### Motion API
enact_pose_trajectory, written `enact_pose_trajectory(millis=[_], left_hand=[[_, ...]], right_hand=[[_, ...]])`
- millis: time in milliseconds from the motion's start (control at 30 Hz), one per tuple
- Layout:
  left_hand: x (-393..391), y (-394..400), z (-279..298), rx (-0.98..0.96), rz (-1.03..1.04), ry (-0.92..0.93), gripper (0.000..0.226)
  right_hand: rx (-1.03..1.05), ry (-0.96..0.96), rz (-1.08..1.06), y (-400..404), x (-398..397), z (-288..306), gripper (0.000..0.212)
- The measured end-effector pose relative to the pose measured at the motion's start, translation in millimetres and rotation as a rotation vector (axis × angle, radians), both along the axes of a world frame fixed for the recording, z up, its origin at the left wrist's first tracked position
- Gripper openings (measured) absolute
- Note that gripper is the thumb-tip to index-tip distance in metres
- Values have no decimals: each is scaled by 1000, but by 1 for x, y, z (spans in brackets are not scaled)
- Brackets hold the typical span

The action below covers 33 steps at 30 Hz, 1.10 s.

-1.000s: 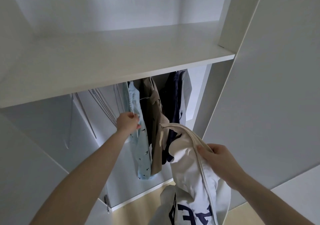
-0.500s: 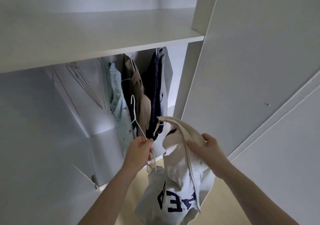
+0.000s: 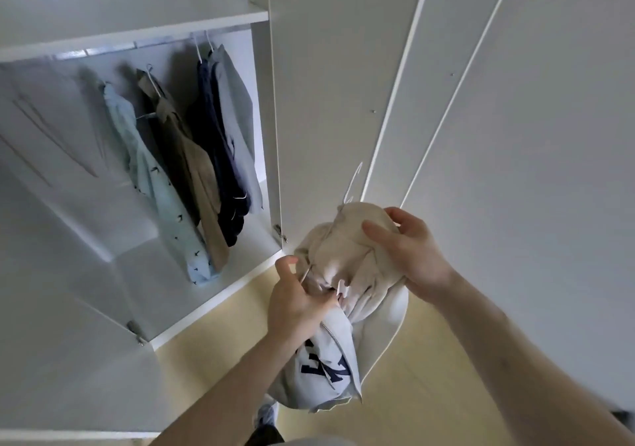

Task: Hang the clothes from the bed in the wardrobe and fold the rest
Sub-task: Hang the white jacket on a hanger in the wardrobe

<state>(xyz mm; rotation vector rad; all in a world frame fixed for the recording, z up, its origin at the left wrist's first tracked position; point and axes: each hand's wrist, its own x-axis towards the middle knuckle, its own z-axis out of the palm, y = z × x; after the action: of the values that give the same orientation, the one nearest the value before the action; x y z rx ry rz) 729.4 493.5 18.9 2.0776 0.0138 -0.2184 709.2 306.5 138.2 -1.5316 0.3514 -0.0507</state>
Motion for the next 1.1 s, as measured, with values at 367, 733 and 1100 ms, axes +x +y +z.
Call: enact_pose_trajectory(millis=[367,733,1100], left_hand=[[-77,-64,23,358,-329,-443,24],[-91,-204,158,255,-628,-848,25],[-173,-290,249,-2,-1183,-1153,27]], right_hand=[[-427,55,-437,-153,-220,-9,10],[-583,168,-729,-224,-342,1,25],[-158,-8,-667,-189,-332,74,17]])
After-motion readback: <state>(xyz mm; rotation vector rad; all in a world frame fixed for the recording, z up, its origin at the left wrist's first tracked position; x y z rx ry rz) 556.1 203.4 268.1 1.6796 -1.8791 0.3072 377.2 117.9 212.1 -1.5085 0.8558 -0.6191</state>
